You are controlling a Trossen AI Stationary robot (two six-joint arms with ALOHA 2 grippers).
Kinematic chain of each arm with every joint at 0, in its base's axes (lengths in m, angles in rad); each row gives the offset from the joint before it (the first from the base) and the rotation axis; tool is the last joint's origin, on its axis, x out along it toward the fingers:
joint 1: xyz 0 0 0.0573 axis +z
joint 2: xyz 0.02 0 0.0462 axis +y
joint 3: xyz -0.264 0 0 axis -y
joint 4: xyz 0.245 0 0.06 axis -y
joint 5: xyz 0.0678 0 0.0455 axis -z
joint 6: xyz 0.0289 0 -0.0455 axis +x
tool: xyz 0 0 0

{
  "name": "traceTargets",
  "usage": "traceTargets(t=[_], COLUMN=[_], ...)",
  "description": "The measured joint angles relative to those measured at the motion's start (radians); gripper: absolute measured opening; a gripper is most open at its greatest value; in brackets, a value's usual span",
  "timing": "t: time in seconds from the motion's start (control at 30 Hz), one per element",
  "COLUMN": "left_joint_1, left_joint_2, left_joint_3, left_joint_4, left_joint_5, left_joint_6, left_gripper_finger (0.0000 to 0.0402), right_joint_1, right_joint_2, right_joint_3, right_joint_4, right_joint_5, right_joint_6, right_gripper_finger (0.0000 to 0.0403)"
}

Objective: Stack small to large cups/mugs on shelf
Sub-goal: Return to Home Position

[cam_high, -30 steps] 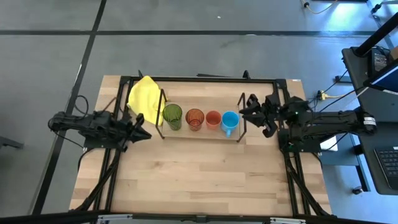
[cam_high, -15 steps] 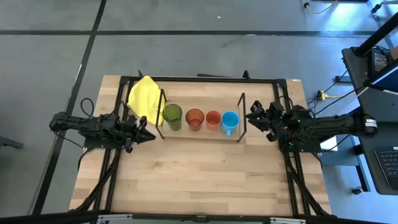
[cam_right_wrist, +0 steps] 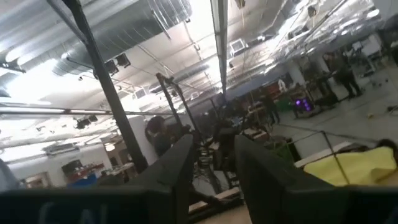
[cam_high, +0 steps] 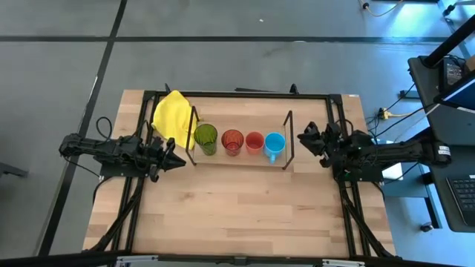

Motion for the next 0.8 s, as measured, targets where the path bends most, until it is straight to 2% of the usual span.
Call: traceTargets(t=[0.17,0.4,0.57,0.67,0.8], left_joint_1=[0.0,0.0,0.0,0.0,0.0], left_joint_2=[0.0,0.0,0.0,0.0,0.0], left_joint_3=[0.0,0.0,0.0,0.0,0.0], left_joint_4=[0.0,0.001,0.001,-0.002,-0.002], left_joint_5=[-0.001,-0.001,-0.001,-0.001,-0.002], left_joint_6=[-0.006,-0.014,0.0,0.0,-0.001], left_gripper_finger=[0.0032,0.0032,0.0032,0.0032,0.0032], right_joint_1=[-0.05,-0.167,-0.2,-0.2,-0.2], right_joint_2=[-0.107,-0.333,-0.468,-0.529,-0.597], right_joint_3=[0.0,0.0,0.0,0.0,0.0], right_joint_4=[-0.069,-0.107,-0.302,-0.45,-0.543], right_joint_5=[-0.032,-0.068,-0.153,-0.138,-0.105], right_joint_6=[-0.011,0.012,0.064,0.062,0.003], right_gripper_finger=[0.012,0.0119,0.012,0.012,0.012])
